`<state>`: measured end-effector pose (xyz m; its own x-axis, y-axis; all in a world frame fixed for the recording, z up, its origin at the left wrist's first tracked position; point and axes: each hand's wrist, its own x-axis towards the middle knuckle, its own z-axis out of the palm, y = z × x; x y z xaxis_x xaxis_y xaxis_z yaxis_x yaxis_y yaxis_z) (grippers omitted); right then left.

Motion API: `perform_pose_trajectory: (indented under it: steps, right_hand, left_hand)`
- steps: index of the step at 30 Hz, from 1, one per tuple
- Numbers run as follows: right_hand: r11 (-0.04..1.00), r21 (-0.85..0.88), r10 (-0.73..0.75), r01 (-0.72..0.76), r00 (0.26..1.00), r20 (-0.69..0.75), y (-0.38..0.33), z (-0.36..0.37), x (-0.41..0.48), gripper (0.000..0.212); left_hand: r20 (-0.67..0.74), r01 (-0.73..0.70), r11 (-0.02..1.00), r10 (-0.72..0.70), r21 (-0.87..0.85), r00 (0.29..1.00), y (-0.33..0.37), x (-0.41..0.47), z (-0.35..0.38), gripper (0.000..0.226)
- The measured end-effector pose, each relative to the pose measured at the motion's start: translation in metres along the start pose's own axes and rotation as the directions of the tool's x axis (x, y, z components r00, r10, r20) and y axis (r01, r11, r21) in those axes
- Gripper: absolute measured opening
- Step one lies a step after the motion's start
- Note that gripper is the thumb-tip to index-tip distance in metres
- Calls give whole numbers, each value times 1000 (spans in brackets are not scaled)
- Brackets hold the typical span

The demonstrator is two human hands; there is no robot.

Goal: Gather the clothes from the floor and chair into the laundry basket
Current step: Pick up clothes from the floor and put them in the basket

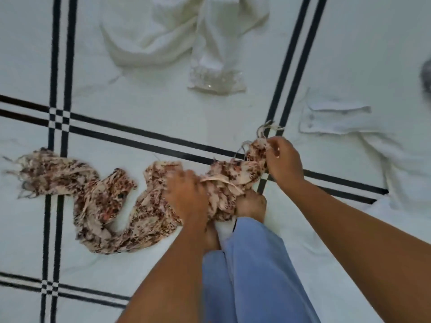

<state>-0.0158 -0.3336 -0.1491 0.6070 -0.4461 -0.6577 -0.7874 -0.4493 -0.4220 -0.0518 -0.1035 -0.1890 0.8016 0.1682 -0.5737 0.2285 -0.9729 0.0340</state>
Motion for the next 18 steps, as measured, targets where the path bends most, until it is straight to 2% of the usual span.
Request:
perform_pose_trajectory:
  steps: [1,2,3,4,5,6,7,8,9,10,11,12,14,15,16,17,18]
  right_hand:
    - [1000,14,26,-26,999,-24,8,-6,1,25]
    - [998,41,56,-54,997,-43,16,-11,1,25]
    - [994,74,83,-78,995,-63,25,-13,2,26]
    - [990,105,104,-96,992,-75,32,-13,1,26]
    - [987,125,113,-101,990,-86,38,-11,0,26]
    - [984,142,118,-105,989,-86,42,-8,-2,26]
    - [981,164,122,-108,989,-81,46,-4,-3,26]
    - [977,179,127,-113,990,-69,48,0,-5,26]
    - [973,199,127,-113,990,-60,49,5,-9,26]
    - [967,222,136,-123,990,-47,51,11,-14,25]
    - [959,253,144,-129,989,-40,51,15,-19,24]
    - [949,282,158,-143,987,-34,49,19,-25,24]
    - [919,344,209,-191,978,-15,45,24,-37,25]
    - [898,379,238,-221,971,3,43,25,-44,26]
    - [878,409,264,-249,964,22,38,25,-51,29]
    - [859,444,266,-257,963,42,34,23,-58,33]
    - [834,484,269,-264,961,59,29,20,-63,38]
  left_hand:
    - [208,171,980,-147,-106,967,-14,-3,10,24]
    - [273,253,948,-197,-191,942,-35,-9,36,18]
    - [160,254,945,-223,-208,962,-53,-25,84,15]
    - [107,216,947,-196,-237,975,-67,-40,115,15]
    - [25,254,938,-256,-236,966,-52,-55,119,13]
    - [116,252,951,-235,-177,965,-90,-32,165,11]
    - [218,344,905,-294,-248,931,-116,4,167,14]
    - [374,476,851,-378,-220,847,-129,28,146,22]
    - [468,586,773,-436,-242,769,-141,57,116,33]
    - [536,705,681,-528,-196,659,-144,73,89,39]
    - [598,781,589,-555,-209,578,-123,79,72,37]
    - [619,807,539,-555,-241,556,-101,85,37,35]
    - [589,778,434,-509,-455,628,-36,76,-21,51]
    - [633,760,344,-421,-551,650,8,63,-43,48]
    - [658,744,326,-348,-583,668,30,54,-41,38]
    - [704,730,286,-208,-621,680,69,36,-60,33]
    - [749,742,300,-116,-600,653,107,19,-78,33]
